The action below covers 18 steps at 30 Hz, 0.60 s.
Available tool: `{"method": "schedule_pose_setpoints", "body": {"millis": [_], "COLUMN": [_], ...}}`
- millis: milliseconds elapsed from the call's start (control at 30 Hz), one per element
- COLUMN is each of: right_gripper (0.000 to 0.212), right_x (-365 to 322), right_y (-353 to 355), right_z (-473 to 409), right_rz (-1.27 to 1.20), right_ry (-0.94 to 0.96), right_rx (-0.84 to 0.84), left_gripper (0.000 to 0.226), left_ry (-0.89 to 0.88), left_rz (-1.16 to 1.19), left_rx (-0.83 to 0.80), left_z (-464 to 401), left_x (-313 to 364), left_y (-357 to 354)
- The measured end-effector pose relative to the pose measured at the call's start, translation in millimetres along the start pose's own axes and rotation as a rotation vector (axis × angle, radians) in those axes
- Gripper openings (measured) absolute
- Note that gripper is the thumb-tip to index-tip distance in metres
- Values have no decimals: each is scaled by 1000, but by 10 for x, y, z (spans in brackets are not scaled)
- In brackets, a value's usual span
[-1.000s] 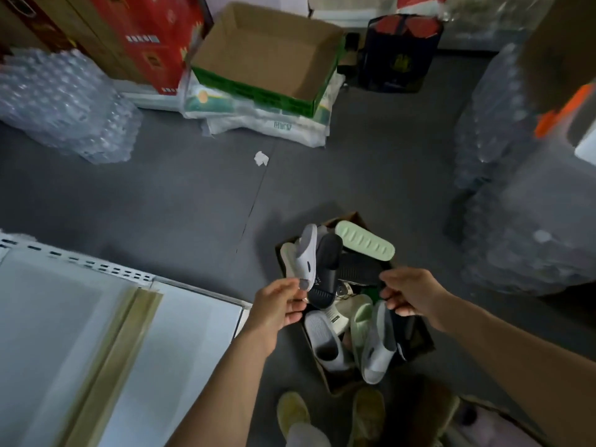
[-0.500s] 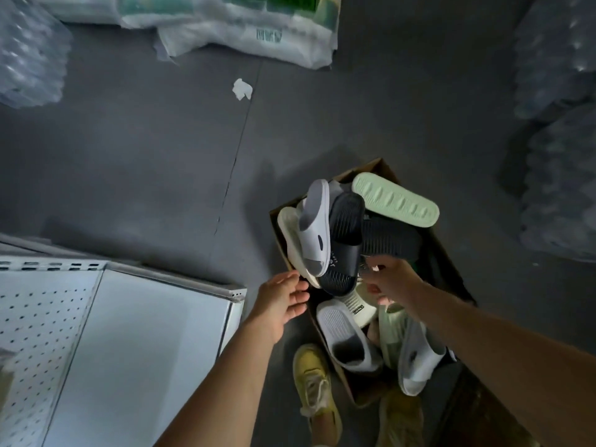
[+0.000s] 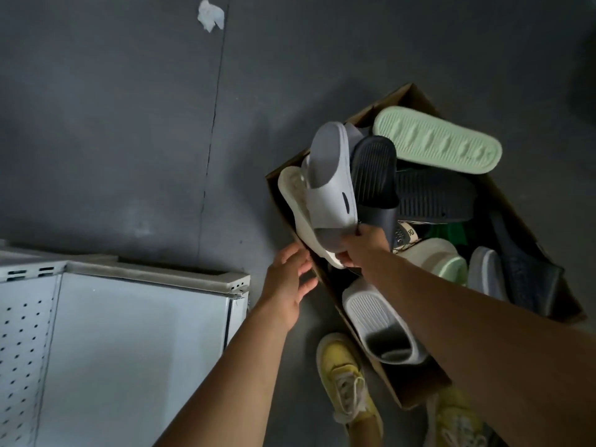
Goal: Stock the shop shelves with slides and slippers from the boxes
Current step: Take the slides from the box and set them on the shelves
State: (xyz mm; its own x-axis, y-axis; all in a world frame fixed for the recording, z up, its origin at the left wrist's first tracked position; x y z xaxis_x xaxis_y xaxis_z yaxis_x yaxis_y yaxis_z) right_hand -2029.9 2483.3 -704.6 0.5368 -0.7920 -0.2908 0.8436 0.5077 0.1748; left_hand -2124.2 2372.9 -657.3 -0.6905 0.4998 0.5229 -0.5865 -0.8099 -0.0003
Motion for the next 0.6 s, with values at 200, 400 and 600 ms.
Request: {"method": "schedule_pose_setpoints", "body": {"millis": [200, 400, 600], "right_gripper": [26, 18, 20], "right_x": [13, 88, 284], "right_y": [351, 662, 840], "right_z": [482, 773, 975], "right_rz": [-151, 10, 253], "right_ry": [9, 24, 151], "right_rx": [-413, -512, -504], "left_gripper": [54, 69, 107], "left_ry": [-48, -243, -239], "left_rz": [261, 112, 100], "left_rx": [-141, -266, -112], "left_z": [150, 378, 653], "left_x": [97, 257, 34], "left_y": [-85, -201, -250]}}
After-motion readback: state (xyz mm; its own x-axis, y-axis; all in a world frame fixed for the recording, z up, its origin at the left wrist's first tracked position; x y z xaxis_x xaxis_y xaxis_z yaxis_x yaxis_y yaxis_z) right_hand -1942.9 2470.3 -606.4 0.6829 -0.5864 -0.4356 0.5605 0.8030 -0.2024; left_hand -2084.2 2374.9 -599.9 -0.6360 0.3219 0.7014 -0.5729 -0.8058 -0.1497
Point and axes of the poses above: each hand's wrist, its own z-axis away from the middle knuckle, its own y-axis out of the back of the hand, x = y × z, the point moved 1 cm from there along -z, towards the middle knuckle, and after that the axes turned 8 degrees about -y, right-handed, at the moved point
